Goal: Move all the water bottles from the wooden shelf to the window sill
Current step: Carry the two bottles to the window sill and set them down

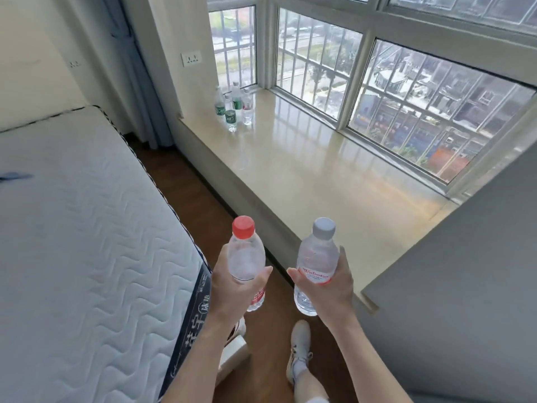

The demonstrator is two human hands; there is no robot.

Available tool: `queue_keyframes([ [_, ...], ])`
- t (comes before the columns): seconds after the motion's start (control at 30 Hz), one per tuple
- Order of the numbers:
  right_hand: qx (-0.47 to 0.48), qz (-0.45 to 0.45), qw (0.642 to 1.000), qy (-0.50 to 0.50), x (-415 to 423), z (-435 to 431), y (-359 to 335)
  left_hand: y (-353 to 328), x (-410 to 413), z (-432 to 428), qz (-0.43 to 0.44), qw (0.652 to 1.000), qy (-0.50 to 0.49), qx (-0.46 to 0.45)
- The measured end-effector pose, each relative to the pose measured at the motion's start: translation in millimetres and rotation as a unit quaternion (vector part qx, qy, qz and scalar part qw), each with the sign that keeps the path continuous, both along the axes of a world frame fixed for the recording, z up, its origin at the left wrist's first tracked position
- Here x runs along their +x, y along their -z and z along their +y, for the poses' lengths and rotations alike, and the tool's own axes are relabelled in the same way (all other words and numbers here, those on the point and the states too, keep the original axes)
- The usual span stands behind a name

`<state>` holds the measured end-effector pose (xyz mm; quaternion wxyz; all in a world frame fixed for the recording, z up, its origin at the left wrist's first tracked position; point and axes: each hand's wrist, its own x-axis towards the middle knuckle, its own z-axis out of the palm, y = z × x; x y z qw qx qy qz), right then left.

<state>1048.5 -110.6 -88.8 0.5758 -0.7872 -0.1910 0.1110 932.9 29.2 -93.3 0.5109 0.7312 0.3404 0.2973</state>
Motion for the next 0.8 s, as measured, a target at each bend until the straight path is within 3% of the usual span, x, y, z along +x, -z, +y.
queue_keyframes([
  [0.47, 0.009, 0.043, 0.990, -0.136, 194.6, 171.2, -9.1, -13.4, 162.9, 137.4, 0.000, 0.989, -0.142, 0.041],
  [0.8, 0.004, 0.053, 0.971, -0.233, 236.7, 290.8, -0.2, -5.7, 186.7, 224.9, 0.001, 0.971, -0.236, 0.035],
])
